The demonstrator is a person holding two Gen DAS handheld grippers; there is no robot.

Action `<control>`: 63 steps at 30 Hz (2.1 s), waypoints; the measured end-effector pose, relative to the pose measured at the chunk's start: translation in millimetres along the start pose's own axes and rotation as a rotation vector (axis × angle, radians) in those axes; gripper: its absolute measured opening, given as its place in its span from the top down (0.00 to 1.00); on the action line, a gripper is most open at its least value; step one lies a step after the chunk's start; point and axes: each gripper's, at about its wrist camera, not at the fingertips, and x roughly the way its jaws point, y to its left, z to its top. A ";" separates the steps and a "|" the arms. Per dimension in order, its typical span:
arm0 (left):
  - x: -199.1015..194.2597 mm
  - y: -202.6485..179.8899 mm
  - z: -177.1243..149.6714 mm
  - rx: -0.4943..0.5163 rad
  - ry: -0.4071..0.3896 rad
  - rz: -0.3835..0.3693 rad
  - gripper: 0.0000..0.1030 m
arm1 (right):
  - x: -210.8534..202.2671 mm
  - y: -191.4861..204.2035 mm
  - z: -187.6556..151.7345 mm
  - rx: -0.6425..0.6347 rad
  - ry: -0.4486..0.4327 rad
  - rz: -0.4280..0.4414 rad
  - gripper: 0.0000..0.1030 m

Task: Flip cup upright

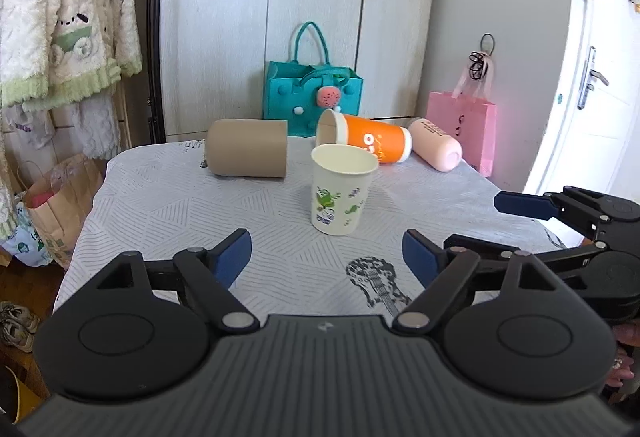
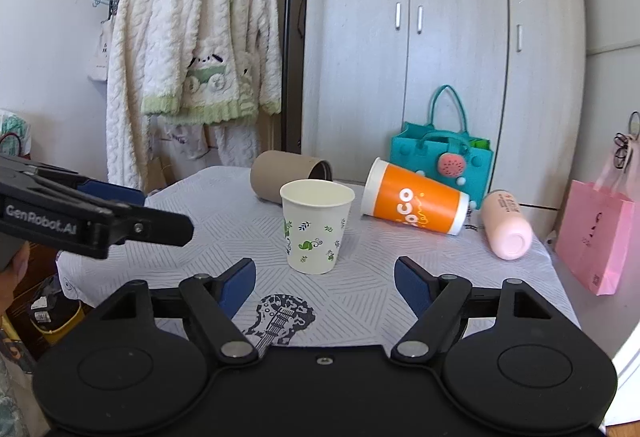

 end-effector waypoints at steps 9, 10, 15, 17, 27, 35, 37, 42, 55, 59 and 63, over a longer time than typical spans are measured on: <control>-17.2 -8.9 -11.3 0.006 -0.006 0.010 0.18 | -30.0 3.4 -12.3 0.015 -0.037 -0.037 0.15; -18.8 -9.5 -12.5 0.008 -0.013 0.013 0.18 | -31.4 3.6 -11.8 0.018 -0.035 -0.050 0.15; -22.2 -8.0 -17.1 -0.015 -0.032 0.026 0.18 | -35.0 0.2 -11.1 0.023 -0.029 -0.076 0.13; -22.6 -6.8 -17.9 -0.026 -0.042 0.039 0.18 | -35.3 1.7 -11.2 0.010 -0.037 -0.102 0.09; -22.9 -4.2 -22.6 -0.048 -0.081 0.083 0.03 | -25.7 13.0 -17.3 0.033 -0.029 -0.193 0.00; -13.6 3.5 -32.8 -0.069 -0.070 0.147 0.00 | -20.0 16.2 -22.9 0.038 -0.024 -0.243 0.00; -12.3 3.6 -34.6 -0.064 -0.068 0.174 0.00 | -18.5 17.0 -24.1 0.031 -0.020 -0.259 0.00; -8.9 4.9 -36.5 -0.069 -0.060 0.182 0.00 | -14.8 15.5 -25.1 0.055 -0.009 -0.272 0.00; -2.8 6.9 -40.7 -0.092 -0.042 0.224 0.00 | -6.2 15.7 -29.6 0.101 0.023 -0.305 0.00; -3.2 7.0 -42.4 -0.077 -0.044 0.243 0.00 | -8.1 15.7 -29.2 0.111 0.016 -0.315 0.00; -4.2 -3.7 -43.1 0.009 -0.055 0.261 0.00 | -9.6 17.8 -29.2 0.103 0.004 -0.354 0.00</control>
